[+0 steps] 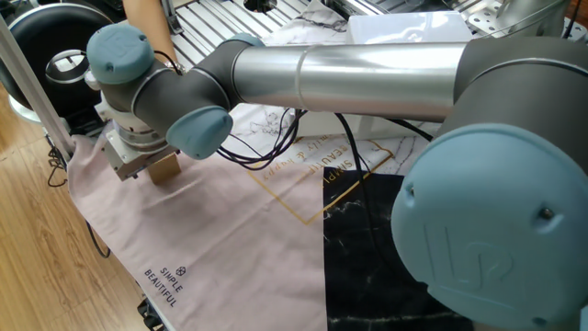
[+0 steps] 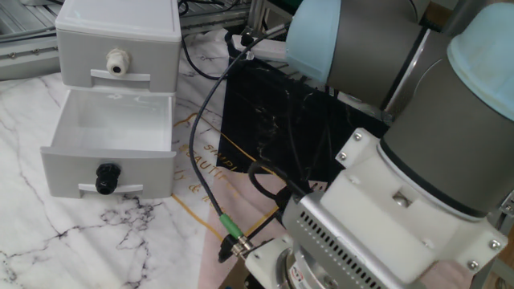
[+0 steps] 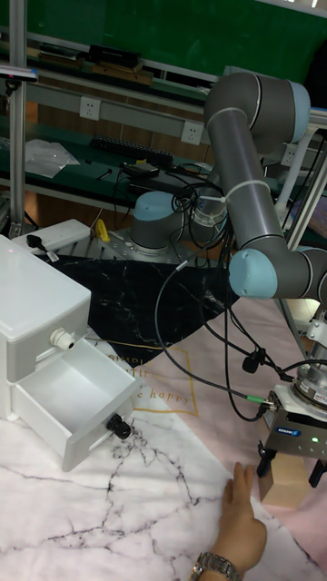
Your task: Put things in the drawer
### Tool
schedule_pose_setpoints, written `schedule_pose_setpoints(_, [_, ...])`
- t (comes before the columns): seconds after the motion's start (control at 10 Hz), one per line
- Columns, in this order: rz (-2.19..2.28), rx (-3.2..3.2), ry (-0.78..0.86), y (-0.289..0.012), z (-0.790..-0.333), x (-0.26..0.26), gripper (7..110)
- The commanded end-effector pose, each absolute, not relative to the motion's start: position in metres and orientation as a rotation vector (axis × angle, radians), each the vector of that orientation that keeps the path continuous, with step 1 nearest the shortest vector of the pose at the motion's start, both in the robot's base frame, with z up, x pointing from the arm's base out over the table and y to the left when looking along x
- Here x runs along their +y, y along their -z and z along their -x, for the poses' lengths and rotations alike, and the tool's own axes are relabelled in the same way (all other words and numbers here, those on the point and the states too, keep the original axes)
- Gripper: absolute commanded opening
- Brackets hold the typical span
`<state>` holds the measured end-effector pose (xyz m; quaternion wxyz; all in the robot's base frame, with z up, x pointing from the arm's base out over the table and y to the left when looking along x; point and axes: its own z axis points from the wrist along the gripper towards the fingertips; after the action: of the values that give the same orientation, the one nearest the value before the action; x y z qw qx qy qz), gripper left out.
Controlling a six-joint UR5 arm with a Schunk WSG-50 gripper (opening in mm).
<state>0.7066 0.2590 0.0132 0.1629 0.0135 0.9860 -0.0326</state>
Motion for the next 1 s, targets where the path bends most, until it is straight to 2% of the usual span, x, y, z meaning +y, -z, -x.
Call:
schedule_pose_setpoints(0.0, [-0.049,2.808,0.093,-0.0106,-0.7157,0.2568,7])
schedule_pose_setpoints(0.9, [-0.015,2.816,0.086,-0.0115,-0.7107,0.2588,7])
